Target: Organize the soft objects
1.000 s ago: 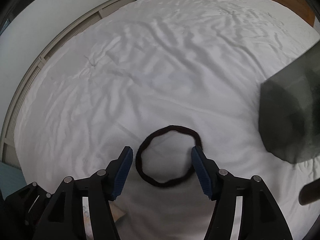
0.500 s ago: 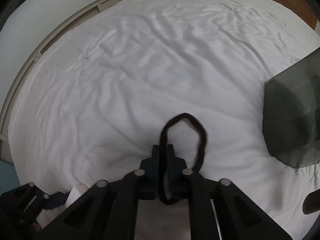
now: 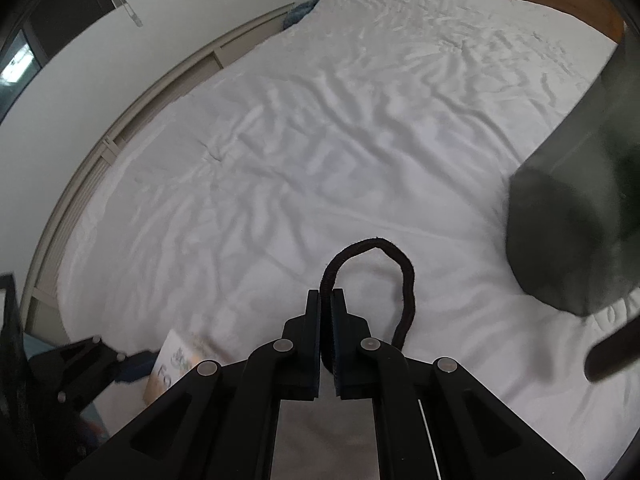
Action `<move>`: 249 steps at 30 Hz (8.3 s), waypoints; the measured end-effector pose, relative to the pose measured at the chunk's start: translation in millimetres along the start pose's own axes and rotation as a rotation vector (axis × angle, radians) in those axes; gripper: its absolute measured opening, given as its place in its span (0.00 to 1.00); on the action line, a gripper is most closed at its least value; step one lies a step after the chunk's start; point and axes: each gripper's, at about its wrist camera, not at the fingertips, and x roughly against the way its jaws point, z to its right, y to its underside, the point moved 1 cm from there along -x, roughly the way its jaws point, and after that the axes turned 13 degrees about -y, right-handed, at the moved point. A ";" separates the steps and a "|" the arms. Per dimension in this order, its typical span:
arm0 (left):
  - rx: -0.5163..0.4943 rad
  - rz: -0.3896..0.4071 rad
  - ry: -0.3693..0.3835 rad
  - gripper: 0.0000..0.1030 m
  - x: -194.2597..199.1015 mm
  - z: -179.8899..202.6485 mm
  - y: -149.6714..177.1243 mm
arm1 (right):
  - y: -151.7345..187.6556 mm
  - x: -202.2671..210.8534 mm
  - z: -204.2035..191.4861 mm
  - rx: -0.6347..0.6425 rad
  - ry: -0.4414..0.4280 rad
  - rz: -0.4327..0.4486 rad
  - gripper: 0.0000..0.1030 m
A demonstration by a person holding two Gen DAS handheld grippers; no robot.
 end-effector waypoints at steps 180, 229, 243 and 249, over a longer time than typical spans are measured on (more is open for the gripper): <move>-0.032 0.381 0.230 0.97 375.7 21.8 -76.6 | 87.1 493.2 -220.5 -0.218 0.732 0.367 0.99; -0.034 0.336 0.103 0.97 358.6 20.6 -74.8 | 85.7 480.2 -220.0 -0.199 0.756 0.322 0.99; -0.045 0.328 0.118 0.97 356.0 21.9 -76.1 | 83.0 475.6 -215.1 -0.196 0.741 0.318 1.00; -0.053 0.323 0.128 0.97 355.0 22.9 -75.1 | 82.7 475.5 -214.3 -0.196 0.741 0.319 0.99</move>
